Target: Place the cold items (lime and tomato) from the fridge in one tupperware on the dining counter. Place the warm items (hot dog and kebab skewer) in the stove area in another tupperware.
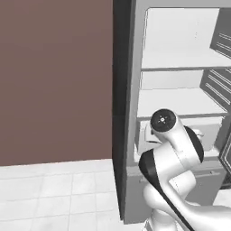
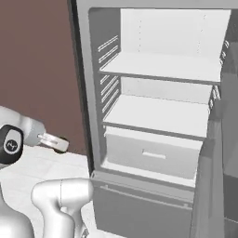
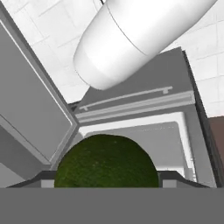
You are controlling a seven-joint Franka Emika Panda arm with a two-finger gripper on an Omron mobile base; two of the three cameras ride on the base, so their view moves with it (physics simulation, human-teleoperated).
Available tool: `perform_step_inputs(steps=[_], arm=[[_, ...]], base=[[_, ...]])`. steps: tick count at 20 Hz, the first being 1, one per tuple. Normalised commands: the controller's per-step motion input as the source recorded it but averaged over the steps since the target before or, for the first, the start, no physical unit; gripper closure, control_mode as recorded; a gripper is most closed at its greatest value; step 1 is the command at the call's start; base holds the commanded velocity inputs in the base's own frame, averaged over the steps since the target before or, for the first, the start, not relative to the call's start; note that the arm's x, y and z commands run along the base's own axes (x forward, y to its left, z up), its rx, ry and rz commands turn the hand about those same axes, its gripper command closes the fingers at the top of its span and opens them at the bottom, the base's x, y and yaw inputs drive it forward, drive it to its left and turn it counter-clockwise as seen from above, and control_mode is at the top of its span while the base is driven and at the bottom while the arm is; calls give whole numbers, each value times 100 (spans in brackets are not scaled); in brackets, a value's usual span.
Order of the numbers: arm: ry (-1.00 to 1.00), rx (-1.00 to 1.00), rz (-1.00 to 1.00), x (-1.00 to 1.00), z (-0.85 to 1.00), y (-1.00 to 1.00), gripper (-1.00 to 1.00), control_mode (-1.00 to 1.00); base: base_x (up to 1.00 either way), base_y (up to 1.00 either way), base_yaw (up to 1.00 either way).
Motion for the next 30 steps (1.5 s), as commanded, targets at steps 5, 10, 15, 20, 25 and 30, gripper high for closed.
perform_step_inputs(steps=[5, 10, 15, 20, 25, 30], arm=[[0, 0, 0, 0, 0, 0, 100, 100], [0, 0, 0, 0, 0, 0, 100, 100], [0, 0, 0, 0, 0, 0, 100, 100], [0, 0, 0, 0, 0, 0, 100, 100], [0, 0, 0, 0, 0, 0, 100, 100], [0, 0, 0, 0, 0, 0, 100, 100]], base=[[-6, 90, 66], [-19, 68, 73], [-20, 42, 82], [-16, 41, 85], [-15, 35, 84], [-3, 21, 65]])
